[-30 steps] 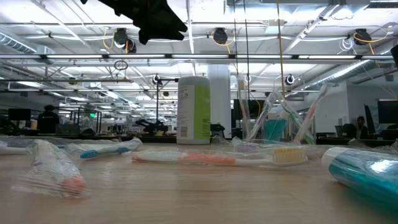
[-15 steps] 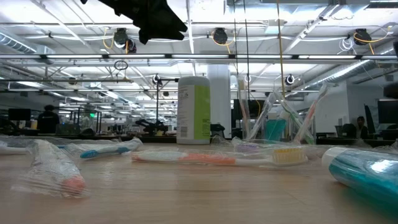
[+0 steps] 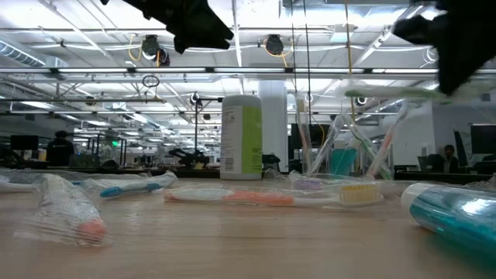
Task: Pick & Place toothbrushing station
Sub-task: Put the green toothbrush into the transparent organizer
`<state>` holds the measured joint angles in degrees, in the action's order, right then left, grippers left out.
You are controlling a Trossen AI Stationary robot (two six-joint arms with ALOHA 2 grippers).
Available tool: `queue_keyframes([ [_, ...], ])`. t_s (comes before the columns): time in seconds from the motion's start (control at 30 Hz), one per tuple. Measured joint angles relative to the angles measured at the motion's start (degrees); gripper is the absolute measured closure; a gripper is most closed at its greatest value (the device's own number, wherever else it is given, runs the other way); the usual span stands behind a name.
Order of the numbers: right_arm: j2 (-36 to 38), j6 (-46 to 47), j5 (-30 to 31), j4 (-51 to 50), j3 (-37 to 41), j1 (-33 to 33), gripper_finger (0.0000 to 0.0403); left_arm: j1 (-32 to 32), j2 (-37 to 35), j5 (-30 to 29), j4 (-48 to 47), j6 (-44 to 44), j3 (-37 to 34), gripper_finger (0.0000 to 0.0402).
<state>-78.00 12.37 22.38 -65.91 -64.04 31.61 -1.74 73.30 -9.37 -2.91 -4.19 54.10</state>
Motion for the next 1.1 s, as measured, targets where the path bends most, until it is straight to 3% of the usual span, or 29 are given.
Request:
queue_keyframes([
  [0.27,0.0,-21.4,15.6,-14.3,-3.9,-14.9,0.0402,0.0,0.0,0.0,0.1,0.0,0.0,0.0243],
  [0.57,0.0,-34.1,29.7,-24.3,-3.9,-28.4,0.0402,0.0,0.0,0.0,0.1,0.0,0.0,0.0243],
  [0.83,0.0,-39.2,36.7,-24.1,-3.9,-33.5,0.0402,0.0,0.0,-0.2,0.1,0.5,0.0,0.0243],
  [1.1,0.3,-42.0,35.9,-23.6,-3.8,-36.2,0.0402,-0.1,0.0,-0.2,0.1,1.1,0.0,0.0243],
])
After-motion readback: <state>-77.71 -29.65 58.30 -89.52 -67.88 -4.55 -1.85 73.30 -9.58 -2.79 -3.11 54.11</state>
